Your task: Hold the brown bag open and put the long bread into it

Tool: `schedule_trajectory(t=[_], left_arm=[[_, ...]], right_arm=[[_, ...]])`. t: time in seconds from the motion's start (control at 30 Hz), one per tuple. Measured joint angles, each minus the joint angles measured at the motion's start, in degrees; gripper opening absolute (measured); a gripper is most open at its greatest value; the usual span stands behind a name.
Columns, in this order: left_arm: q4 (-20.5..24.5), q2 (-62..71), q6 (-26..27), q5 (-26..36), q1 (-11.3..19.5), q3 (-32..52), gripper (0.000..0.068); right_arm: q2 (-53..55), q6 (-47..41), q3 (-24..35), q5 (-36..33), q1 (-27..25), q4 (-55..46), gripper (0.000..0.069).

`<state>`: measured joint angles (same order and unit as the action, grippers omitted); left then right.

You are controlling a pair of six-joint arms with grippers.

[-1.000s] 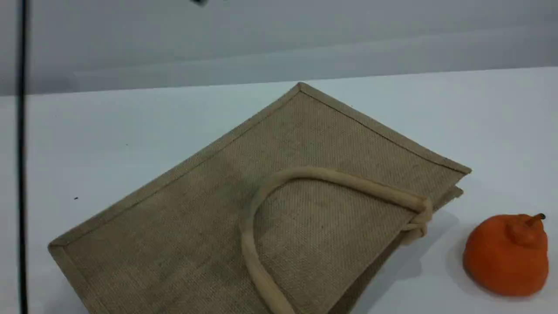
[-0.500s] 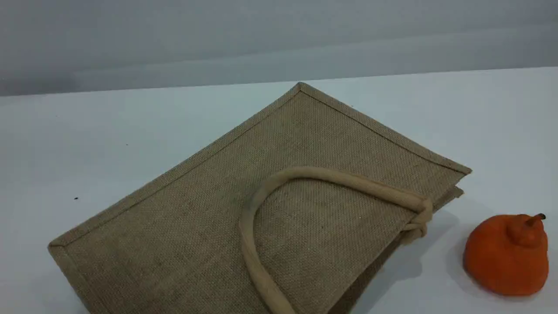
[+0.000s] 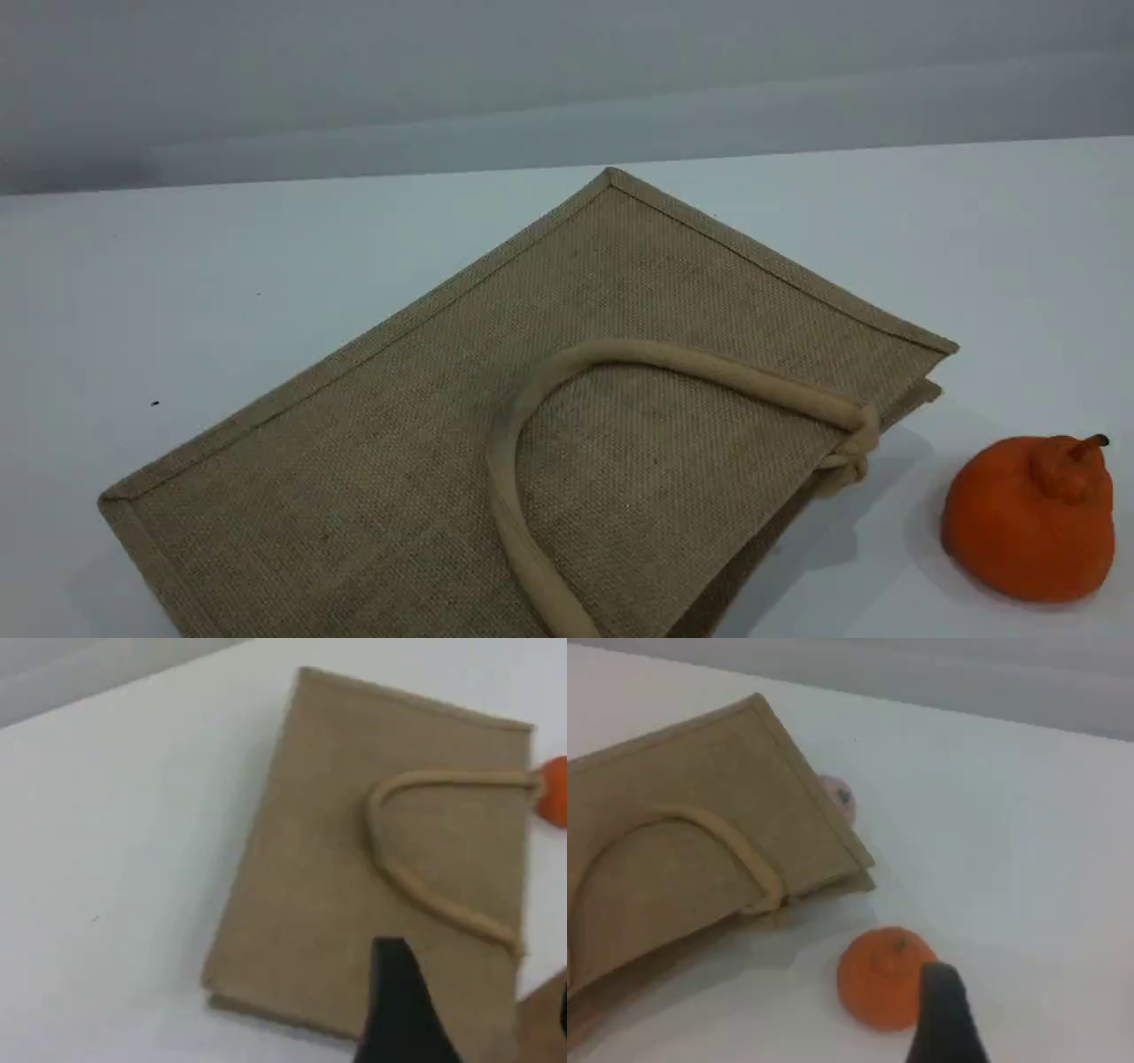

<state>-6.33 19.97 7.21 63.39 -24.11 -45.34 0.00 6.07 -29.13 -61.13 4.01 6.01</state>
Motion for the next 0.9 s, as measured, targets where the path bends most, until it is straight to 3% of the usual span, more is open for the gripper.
schedule_trajectory(t=[0.37, 0.67, 0.9], left_arm=[[1.9, -10.4, -3.5, -1.3, 0.0, 15.9, 0.0385], [2.2, -11.6, -4.0, -1.7, 0.0, 16.5, 0.0385], [2.1, -11.6, -3.9, -1.5, 0.0, 16.4, 0.0385]], right_arm=[[0.0, -0.1, 0.0, 0.0, 0.0, 0.0, 0.0400], [0.0, 0.0, 0.0, 0.0, -0.4, 0.0, 0.0400], [0.0, 0.1, 0.0, 0.0, -7.1, 0.0, 0.0400]])
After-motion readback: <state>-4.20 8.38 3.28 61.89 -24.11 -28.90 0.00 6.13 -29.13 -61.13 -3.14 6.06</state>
